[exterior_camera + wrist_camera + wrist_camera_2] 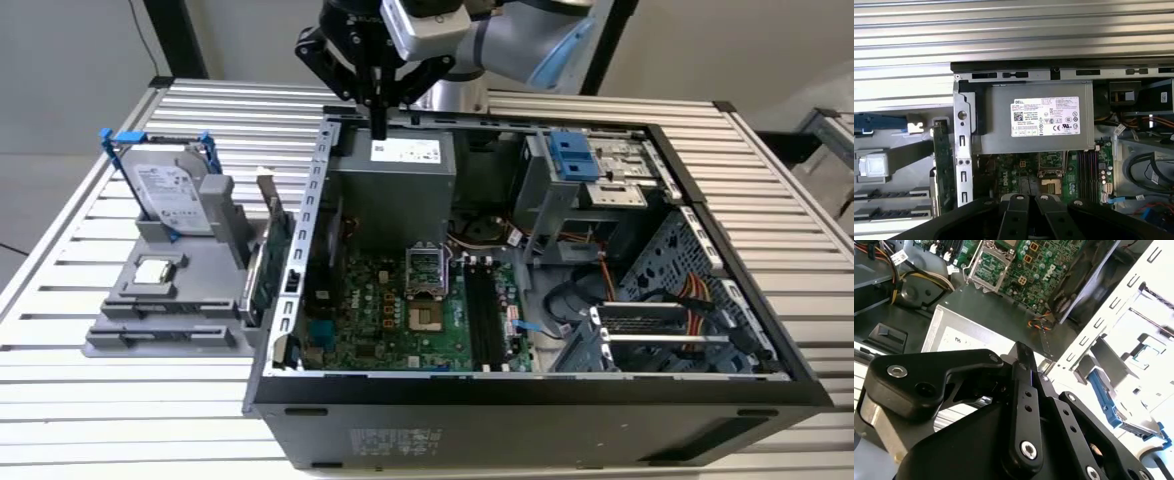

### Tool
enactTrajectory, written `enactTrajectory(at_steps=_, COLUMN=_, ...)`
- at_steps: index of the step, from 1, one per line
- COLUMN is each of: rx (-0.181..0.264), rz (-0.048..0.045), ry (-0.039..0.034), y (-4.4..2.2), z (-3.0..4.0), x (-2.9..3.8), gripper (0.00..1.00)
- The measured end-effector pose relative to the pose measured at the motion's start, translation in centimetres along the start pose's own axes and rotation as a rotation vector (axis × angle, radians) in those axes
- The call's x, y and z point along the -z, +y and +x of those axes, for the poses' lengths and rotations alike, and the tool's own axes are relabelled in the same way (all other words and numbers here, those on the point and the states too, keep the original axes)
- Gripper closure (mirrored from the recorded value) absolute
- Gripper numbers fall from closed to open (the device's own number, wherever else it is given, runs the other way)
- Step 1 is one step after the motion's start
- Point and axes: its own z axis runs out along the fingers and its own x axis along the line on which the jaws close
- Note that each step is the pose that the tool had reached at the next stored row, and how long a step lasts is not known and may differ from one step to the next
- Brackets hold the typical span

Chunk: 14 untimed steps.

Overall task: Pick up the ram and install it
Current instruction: 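Reach for the ram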

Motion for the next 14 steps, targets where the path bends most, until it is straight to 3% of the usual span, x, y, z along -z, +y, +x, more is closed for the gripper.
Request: enactTrajectory(at_steps=14, rx=0.000, rz=0.0000, ry=0.0000, y=-0.09, z=1.35, x=0.03, gripper=1.00)
